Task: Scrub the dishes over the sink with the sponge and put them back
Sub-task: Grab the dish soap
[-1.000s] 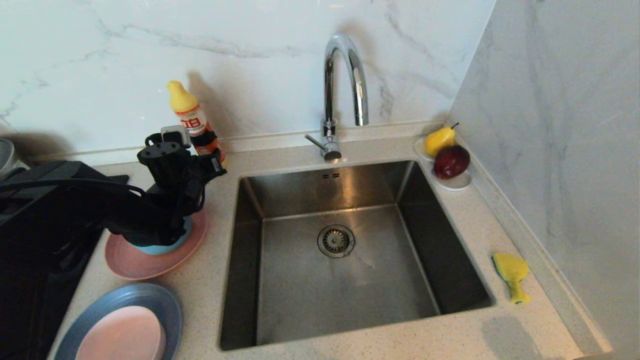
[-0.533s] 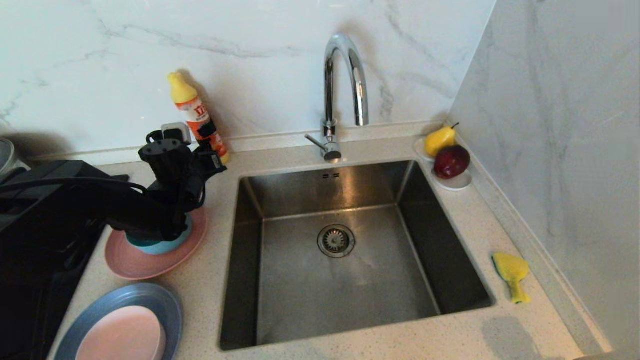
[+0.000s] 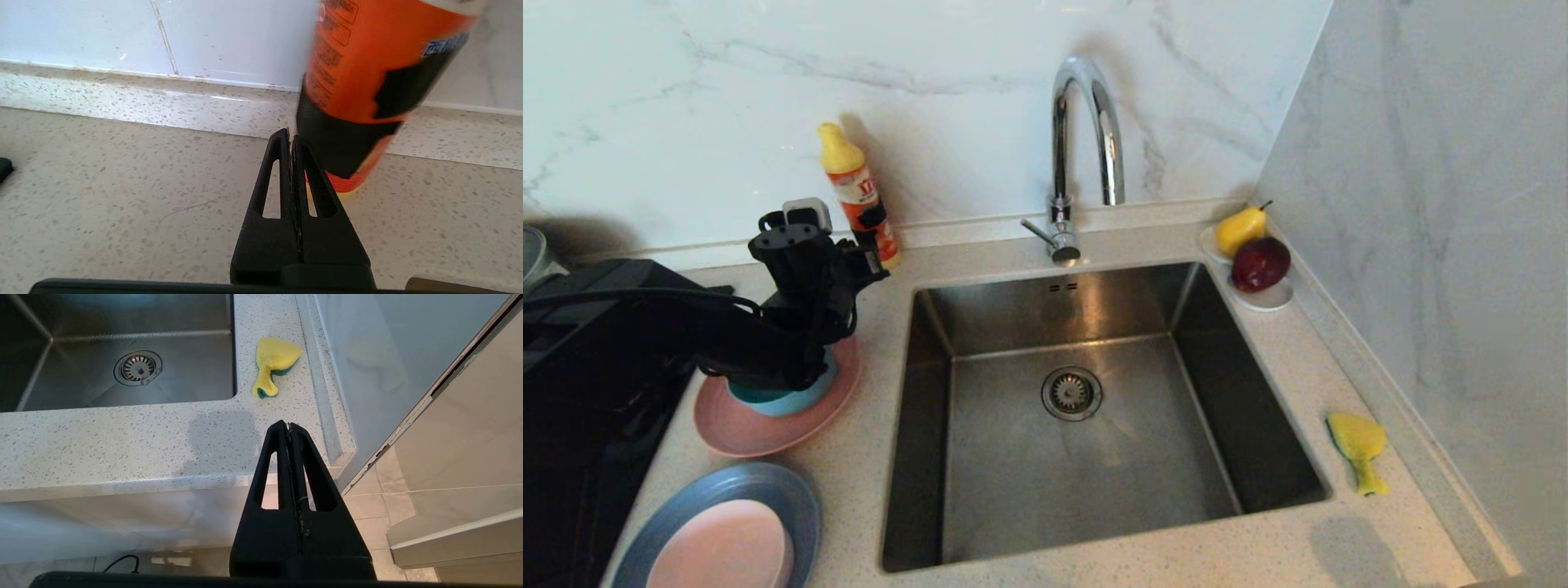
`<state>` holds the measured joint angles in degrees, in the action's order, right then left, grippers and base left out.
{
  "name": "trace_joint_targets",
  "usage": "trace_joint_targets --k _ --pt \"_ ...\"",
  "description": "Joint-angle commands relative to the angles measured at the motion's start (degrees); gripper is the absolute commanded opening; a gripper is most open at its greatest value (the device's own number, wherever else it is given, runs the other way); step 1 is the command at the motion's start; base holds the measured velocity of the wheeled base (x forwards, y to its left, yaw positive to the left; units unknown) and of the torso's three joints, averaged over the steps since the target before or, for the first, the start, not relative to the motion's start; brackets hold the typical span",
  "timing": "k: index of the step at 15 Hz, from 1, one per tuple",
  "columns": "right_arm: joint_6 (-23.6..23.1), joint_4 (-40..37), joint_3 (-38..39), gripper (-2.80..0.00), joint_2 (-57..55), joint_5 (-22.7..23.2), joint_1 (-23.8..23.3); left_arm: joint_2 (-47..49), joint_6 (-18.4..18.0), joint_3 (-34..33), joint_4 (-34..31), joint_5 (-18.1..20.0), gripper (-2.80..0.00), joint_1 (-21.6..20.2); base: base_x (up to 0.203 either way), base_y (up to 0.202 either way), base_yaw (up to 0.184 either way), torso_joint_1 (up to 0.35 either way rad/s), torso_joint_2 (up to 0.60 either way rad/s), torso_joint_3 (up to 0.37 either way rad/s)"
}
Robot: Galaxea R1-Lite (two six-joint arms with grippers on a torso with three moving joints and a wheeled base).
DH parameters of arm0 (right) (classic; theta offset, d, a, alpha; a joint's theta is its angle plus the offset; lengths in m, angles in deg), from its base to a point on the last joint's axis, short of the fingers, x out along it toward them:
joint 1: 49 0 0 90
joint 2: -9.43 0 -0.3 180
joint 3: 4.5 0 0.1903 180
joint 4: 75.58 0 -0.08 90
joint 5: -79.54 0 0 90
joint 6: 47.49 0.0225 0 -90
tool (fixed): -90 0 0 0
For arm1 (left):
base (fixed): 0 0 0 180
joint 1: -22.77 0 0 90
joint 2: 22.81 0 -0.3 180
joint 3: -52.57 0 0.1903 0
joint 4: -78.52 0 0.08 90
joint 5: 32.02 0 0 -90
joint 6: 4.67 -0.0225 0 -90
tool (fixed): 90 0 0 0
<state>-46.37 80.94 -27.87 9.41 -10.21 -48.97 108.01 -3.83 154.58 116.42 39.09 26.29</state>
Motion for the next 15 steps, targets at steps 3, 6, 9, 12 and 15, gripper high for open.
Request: trace_joint_targets --k 3,6,9,12,15 --pt "0.02 0.02 0.0 -2.8 0.11 0.02 -0.02 -2.32 0.04 -1.56 -1.59 -1.16 -2.8 0.26 0.0 0.0 0.0 0.0 0.0 0.0" --pt "-0.02 0.02 0.0 -2.8 0.11 0.02 -0.02 -4.92 0.35 -6.78 -0.41 1.08 0.0 0.37 0.0 0.0 0.0 0.0 0.0 0.0" --pt "0.02 0.02 0.0 -2.8 0.11 0.02 -0.02 -5.13 0.42 -8.42 0.41 1.71 0.0 0.58 0.0 0.0 0.0 0.0 0.0 0.0" --pt "-0.01 0.0 0.0 -2.8 0.11 0.02 0.06 -4.54 0.41 -6.85 0.75 1.74 0.0 0.52 0.0 0.0 0.0 0.0 0.0 0.0" --pt "0.02 0.02 0.0 -2.8 0.11 0.02 0.01 -3.4 0.46 -4.2 0.66 1.65 0.0 0.52 0.0 0.0 0.0 0.0 0.0 0.0"
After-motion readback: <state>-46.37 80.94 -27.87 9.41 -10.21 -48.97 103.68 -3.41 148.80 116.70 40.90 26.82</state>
